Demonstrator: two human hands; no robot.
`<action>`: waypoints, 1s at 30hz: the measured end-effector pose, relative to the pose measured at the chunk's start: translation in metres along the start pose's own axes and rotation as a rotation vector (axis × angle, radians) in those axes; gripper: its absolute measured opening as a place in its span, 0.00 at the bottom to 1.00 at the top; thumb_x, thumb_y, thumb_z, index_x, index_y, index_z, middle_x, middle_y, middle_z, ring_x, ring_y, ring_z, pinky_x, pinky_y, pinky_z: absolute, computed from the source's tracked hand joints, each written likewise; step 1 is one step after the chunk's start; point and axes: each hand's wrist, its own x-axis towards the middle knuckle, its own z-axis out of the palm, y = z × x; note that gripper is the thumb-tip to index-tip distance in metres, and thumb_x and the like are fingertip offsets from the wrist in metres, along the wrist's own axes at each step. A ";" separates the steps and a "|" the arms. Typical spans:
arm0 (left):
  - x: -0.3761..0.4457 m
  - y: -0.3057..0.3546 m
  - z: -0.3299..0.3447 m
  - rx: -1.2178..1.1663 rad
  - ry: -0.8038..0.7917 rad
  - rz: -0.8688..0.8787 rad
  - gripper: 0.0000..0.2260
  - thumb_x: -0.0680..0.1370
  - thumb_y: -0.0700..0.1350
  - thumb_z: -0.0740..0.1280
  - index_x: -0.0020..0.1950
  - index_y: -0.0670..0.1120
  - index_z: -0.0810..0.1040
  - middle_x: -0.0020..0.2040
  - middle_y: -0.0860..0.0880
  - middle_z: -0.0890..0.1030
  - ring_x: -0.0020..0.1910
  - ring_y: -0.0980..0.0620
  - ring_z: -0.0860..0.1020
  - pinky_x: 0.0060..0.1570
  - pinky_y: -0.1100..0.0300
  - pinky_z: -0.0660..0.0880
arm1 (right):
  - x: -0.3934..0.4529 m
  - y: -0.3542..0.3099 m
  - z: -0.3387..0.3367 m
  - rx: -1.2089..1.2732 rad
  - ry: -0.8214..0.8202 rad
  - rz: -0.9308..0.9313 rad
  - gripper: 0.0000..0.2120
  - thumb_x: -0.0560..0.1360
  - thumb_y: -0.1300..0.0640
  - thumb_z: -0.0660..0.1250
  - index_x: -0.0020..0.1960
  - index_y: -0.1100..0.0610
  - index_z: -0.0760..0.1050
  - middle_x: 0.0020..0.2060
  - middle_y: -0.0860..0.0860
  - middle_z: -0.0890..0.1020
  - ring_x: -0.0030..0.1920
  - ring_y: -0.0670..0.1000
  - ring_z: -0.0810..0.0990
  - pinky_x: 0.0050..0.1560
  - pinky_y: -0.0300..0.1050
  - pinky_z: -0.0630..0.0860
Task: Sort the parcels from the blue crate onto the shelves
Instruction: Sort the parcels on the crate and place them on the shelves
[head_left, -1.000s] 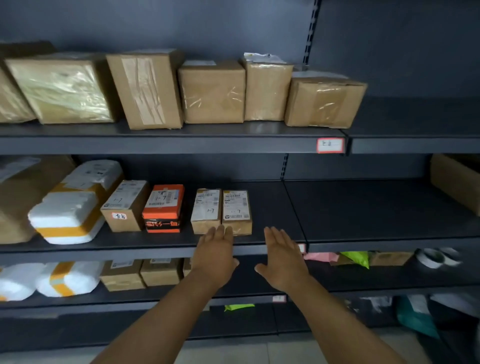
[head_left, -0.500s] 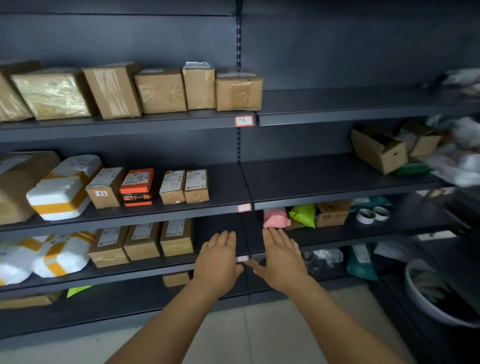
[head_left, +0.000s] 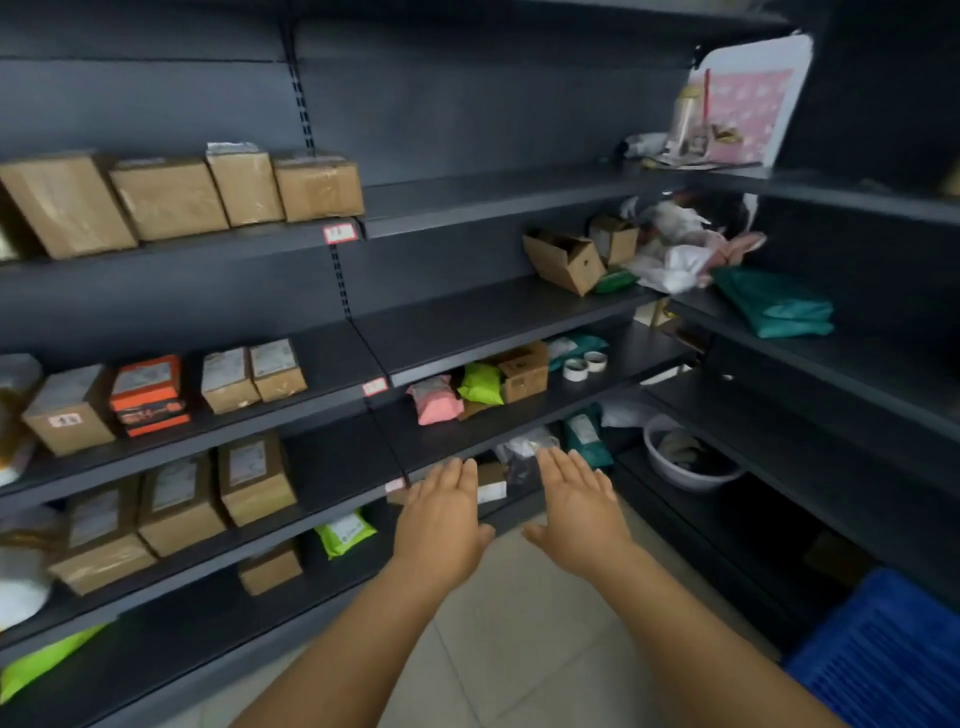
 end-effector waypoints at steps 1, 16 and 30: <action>-0.012 0.009 0.002 0.005 0.001 0.029 0.35 0.79 0.55 0.63 0.79 0.45 0.48 0.79 0.47 0.53 0.77 0.48 0.52 0.75 0.55 0.51 | -0.018 0.008 -0.001 -0.004 0.009 0.027 0.43 0.77 0.45 0.65 0.79 0.54 0.41 0.78 0.48 0.45 0.78 0.50 0.41 0.76 0.50 0.42; -0.148 0.190 0.039 0.005 -0.128 0.500 0.35 0.80 0.54 0.61 0.79 0.45 0.46 0.79 0.47 0.51 0.78 0.48 0.50 0.75 0.53 0.50 | -0.265 0.133 -0.015 0.022 0.100 0.509 0.43 0.77 0.46 0.65 0.79 0.55 0.40 0.78 0.50 0.45 0.78 0.52 0.41 0.76 0.53 0.42; -0.270 0.382 0.105 0.001 -0.240 0.817 0.35 0.81 0.55 0.61 0.79 0.46 0.44 0.79 0.49 0.50 0.78 0.49 0.49 0.76 0.54 0.49 | -0.470 0.268 -0.013 0.055 0.104 0.837 0.42 0.78 0.45 0.63 0.79 0.56 0.38 0.78 0.50 0.44 0.78 0.52 0.40 0.76 0.53 0.41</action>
